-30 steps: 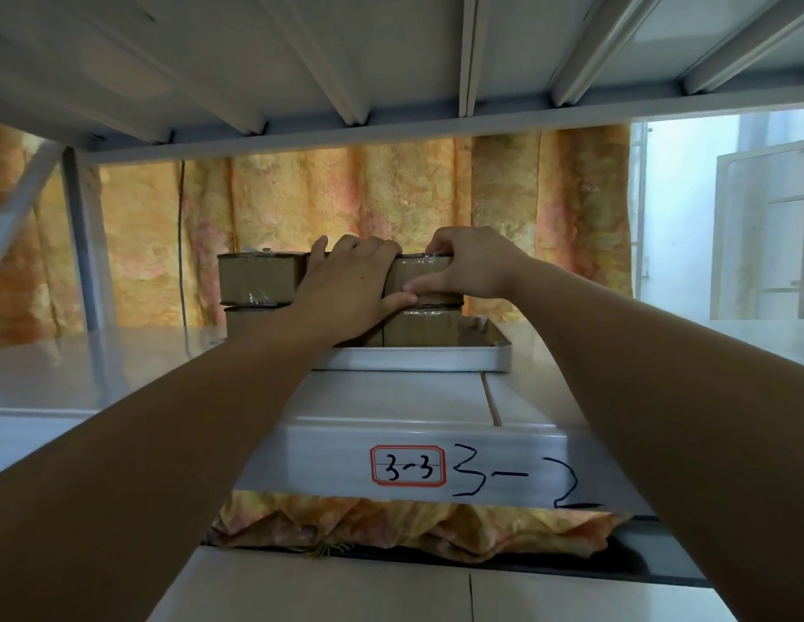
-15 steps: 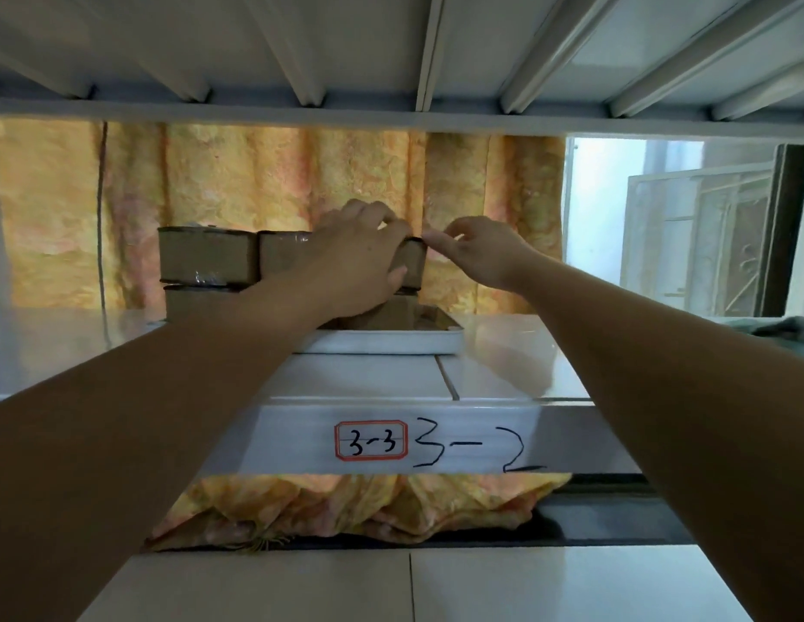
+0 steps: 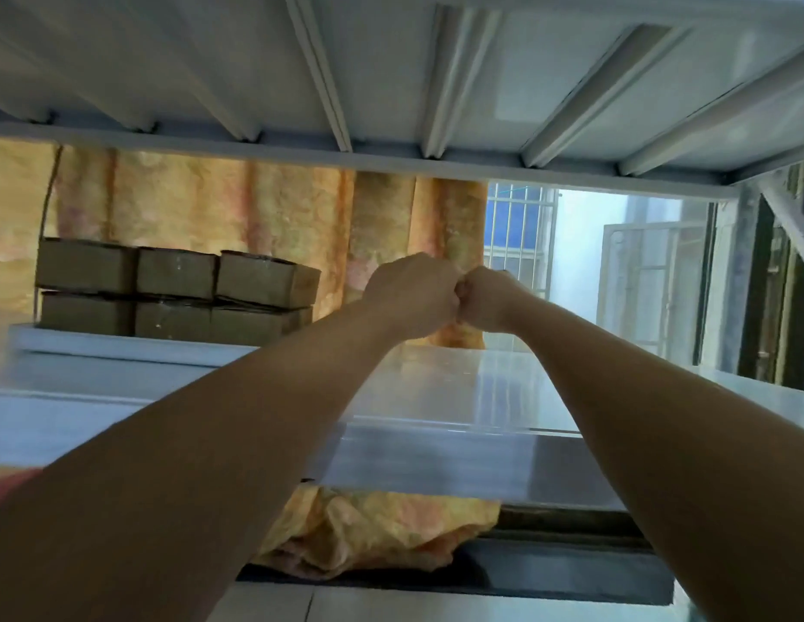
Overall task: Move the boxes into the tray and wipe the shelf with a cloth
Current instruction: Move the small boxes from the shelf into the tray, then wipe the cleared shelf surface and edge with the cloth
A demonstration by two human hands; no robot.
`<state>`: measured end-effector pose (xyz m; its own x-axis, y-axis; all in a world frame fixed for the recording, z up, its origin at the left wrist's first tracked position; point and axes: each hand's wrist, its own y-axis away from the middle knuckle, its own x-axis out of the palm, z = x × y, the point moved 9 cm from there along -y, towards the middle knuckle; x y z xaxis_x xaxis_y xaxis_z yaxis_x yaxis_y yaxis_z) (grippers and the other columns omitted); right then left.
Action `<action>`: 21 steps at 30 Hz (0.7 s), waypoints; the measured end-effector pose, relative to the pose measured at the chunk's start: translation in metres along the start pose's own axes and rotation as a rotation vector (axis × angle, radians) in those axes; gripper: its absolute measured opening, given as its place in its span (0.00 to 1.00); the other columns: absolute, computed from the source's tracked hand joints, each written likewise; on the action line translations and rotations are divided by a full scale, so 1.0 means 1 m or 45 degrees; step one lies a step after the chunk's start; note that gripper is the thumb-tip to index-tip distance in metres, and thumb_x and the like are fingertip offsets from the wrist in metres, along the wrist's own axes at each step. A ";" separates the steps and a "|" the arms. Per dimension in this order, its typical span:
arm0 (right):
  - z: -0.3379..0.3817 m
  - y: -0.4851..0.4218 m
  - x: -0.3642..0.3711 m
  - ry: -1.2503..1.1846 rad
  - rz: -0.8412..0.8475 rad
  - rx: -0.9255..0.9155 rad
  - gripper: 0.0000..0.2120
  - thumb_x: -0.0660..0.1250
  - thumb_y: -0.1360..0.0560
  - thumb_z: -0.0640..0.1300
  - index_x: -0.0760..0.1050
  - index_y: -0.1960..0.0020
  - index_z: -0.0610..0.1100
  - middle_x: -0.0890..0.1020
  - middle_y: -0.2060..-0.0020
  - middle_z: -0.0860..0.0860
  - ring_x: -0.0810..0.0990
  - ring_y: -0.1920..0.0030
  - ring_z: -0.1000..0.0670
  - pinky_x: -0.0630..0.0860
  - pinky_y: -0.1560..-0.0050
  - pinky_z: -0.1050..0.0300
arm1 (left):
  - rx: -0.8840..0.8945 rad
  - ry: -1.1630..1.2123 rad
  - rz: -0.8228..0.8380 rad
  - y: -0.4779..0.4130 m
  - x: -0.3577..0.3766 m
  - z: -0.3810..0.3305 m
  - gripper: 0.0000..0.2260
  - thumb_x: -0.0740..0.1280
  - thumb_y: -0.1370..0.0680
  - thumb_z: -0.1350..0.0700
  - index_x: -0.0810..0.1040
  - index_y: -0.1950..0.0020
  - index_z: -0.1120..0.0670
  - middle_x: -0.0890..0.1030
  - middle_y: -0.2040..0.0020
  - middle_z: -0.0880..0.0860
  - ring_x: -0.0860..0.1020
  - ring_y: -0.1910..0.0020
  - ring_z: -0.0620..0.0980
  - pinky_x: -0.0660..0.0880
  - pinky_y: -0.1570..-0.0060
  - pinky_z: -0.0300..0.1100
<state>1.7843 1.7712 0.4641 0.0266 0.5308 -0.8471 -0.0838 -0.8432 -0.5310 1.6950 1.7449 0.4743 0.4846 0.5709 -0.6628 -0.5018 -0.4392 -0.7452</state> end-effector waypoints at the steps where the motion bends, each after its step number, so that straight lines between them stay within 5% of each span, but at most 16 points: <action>1: -0.021 0.003 0.002 0.018 0.035 0.018 0.13 0.60 0.26 0.47 0.79 0.52 0.39 0.77 0.60 0.47 0.77 0.53 0.44 0.75 0.49 0.54 | -0.037 0.017 -0.021 -0.006 0.005 -0.013 0.11 0.58 0.25 0.55 0.80 0.52 0.49 0.79 0.56 0.50 0.75 0.59 0.53 0.63 0.66 0.41; 6: -0.125 0.011 0.002 0.190 0.193 0.143 0.20 0.62 0.24 0.53 0.76 0.40 0.41 0.78 0.42 0.45 0.75 0.40 0.44 0.73 0.43 0.52 | -0.113 0.152 -0.009 -0.035 0.033 -0.069 0.10 0.59 0.24 0.56 0.80 0.54 0.49 0.75 0.59 0.48 0.72 0.59 0.50 0.66 0.64 0.41; 9: -0.164 0.022 0.011 0.095 0.377 0.231 0.15 0.68 0.27 0.51 0.76 0.50 0.40 0.76 0.62 0.48 0.76 0.63 0.49 0.72 0.64 0.59 | -0.073 0.314 0.072 -0.048 0.051 -0.095 0.10 0.61 0.25 0.57 0.82 0.55 0.50 0.82 0.56 0.48 0.76 0.57 0.49 0.71 0.60 0.40; 11: -0.176 0.034 0.022 0.040 0.533 0.267 0.14 0.70 0.28 0.51 0.75 0.51 0.41 0.74 0.65 0.50 0.75 0.66 0.50 0.70 0.71 0.60 | -0.019 0.356 0.164 -0.054 0.063 -0.108 0.09 0.63 0.25 0.58 0.83 0.55 0.51 0.83 0.54 0.49 0.78 0.54 0.48 0.74 0.56 0.41; 14: -0.181 0.043 0.028 0.105 0.620 0.205 0.14 0.69 0.27 0.52 0.78 0.49 0.43 0.76 0.57 0.49 0.76 0.56 0.48 0.70 0.69 0.60 | 0.034 0.307 0.262 -0.060 0.076 -0.117 0.08 0.64 0.26 0.59 0.83 0.55 0.52 0.84 0.54 0.49 0.78 0.55 0.46 0.74 0.55 0.39; 17: -0.182 0.050 0.024 0.125 0.623 0.196 0.10 0.67 0.26 0.48 0.75 0.51 0.42 0.75 0.58 0.49 0.74 0.62 0.50 0.69 0.69 0.60 | 0.051 0.261 0.394 -0.059 0.090 -0.121 0.07 0.63 0.26 0.58 0.82 0.56 0.50 0.81 0.57 0.46 0.74 0.57 0.44 0.68 0.63 0.35; 19: -0.183 0.058 0.022 0.066 0.698 0.264 0.14 0.66 0.24 0.48 0.74 0.41 0.42 0.73 0.61 0.50 0.73 0.63 0.51 0.70 0.68 0.61 | 0.087 0.230 0.470 -0.055 0.096 -0.124 0.07 0.63 0.24 0.57 0.81 0.55 0.50 0.78 0.57 0.45 0.73 0.56 0.44 0.65 0.65 0.31; 21: -0.187 0.064 0.021 -0.018 0.777 0.355 0.22 0.65 0.23 0.50 0.70 0.34 0.40 0.72 0.53 0.49 0.77 0.53 0.46 0.76 0.59 0.57 | 0.140 0.185 0.489 -0.052 0.095 -0.125 0.07 0.61 0.23 0.55 0.80 0.54 0.49 0.78 0.56 0.45 0.71 0.55 0.44 0.66 0.61 0.34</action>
<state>1.9663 1.7126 0.4087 -0.1203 -0.0316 -0.9922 -0.3337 -0.9401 0.0704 1.8569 1.7350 0.4412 0.3392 0.2730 -0.9002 -0.7352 -0.5201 -0.4347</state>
